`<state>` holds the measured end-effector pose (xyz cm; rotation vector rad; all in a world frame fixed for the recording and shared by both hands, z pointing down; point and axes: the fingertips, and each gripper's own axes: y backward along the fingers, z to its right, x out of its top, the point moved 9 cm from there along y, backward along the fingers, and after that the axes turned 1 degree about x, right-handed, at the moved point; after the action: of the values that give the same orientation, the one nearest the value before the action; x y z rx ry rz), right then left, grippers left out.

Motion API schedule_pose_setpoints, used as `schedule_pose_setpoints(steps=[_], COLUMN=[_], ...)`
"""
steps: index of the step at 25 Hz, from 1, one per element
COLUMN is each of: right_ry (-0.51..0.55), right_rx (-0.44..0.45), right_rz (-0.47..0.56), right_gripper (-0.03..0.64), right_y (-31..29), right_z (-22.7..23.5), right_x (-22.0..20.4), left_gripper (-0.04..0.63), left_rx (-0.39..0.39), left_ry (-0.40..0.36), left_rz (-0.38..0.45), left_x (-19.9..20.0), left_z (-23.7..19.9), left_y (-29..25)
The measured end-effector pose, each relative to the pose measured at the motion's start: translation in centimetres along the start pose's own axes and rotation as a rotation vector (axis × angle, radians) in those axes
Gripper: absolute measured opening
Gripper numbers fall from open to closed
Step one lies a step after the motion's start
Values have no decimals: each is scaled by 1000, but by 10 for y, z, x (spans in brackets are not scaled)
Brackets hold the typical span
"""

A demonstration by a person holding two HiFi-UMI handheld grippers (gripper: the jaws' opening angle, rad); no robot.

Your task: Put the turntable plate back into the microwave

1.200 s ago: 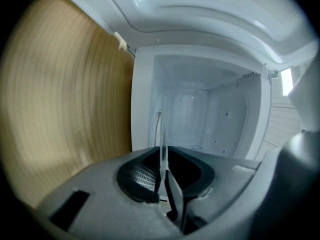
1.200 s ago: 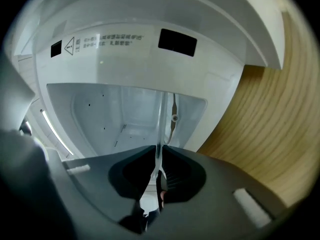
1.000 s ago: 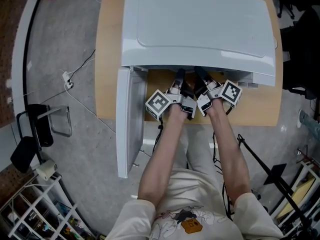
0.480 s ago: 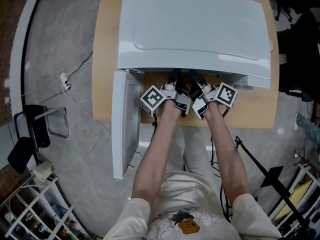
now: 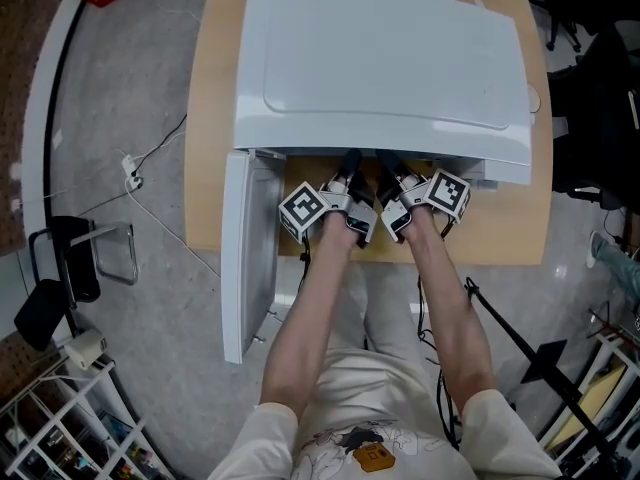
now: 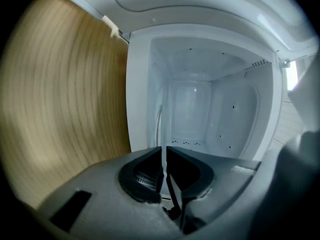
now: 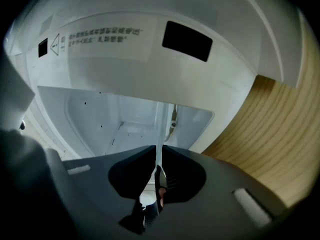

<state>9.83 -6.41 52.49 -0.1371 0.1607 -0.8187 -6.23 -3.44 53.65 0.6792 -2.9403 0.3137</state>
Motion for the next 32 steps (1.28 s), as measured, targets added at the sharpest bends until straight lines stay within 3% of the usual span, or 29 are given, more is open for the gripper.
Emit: schedule_pose_setpoints(steps=[12,17,26,32], right_ry=[-5,-23,-11,18], right_rx=[67,74,63,73], right_rz=[-26,-27,-36,-29], right_gripper=[52,51,51,34], right_y=[10,10,12,25], right_z=[-10,-13,-16,-28], right_x=[-14,-19,-20,-23], left_gripper=[28,35,34,0], left_rx=[46,35,49,41], left_ry=[6,48,21,-68], left_rz=[37,56,50,-3], left_x=[6,7,7,-12], left_z=[4,-1,9,28], left_y=[-6,4,11,27])
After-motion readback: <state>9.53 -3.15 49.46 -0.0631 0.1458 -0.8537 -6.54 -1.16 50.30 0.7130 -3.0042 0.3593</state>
